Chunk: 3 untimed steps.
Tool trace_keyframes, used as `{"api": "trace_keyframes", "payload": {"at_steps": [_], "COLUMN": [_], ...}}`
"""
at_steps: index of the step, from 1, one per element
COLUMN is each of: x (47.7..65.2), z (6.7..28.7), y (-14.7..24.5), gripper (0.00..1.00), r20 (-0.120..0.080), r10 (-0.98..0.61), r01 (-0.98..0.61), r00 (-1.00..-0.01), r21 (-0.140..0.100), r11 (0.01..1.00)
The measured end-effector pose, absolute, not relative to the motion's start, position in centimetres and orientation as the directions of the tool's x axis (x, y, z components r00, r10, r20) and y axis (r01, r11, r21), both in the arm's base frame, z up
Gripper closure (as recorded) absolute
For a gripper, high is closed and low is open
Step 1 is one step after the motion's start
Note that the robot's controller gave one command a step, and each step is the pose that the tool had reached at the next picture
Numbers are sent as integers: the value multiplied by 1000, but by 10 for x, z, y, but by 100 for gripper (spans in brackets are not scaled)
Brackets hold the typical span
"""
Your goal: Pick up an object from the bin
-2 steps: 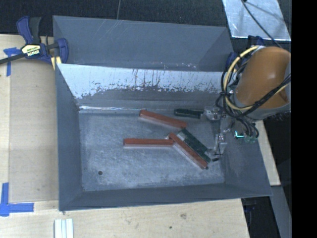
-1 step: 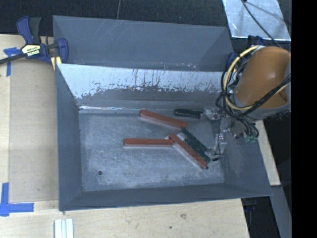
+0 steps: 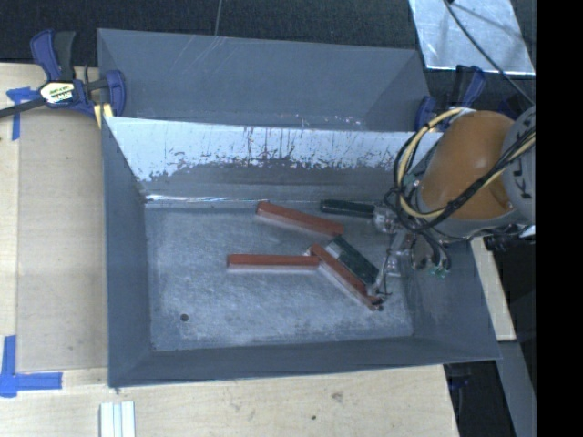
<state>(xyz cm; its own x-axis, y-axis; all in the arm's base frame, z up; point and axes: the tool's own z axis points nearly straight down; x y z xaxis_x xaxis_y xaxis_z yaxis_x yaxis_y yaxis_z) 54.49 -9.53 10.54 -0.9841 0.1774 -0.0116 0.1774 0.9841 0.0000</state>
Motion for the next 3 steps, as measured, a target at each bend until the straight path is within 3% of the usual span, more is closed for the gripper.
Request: {"api": "trace_keyframes", "payload": {"at_steps": [1, 2, 3], "x": [566, 509, 532], "z": [117, 104, 87], "y": [-29, -85, -27], "gripper": [0, 0, 0], "r20": [-13, -3, -4], "r10": [44, 327, 209], "r01": [44, 327, 209], "r00": [-999, -945, -978], "r21": [3, 0, -1], "r11": [999, 945, 978]}}
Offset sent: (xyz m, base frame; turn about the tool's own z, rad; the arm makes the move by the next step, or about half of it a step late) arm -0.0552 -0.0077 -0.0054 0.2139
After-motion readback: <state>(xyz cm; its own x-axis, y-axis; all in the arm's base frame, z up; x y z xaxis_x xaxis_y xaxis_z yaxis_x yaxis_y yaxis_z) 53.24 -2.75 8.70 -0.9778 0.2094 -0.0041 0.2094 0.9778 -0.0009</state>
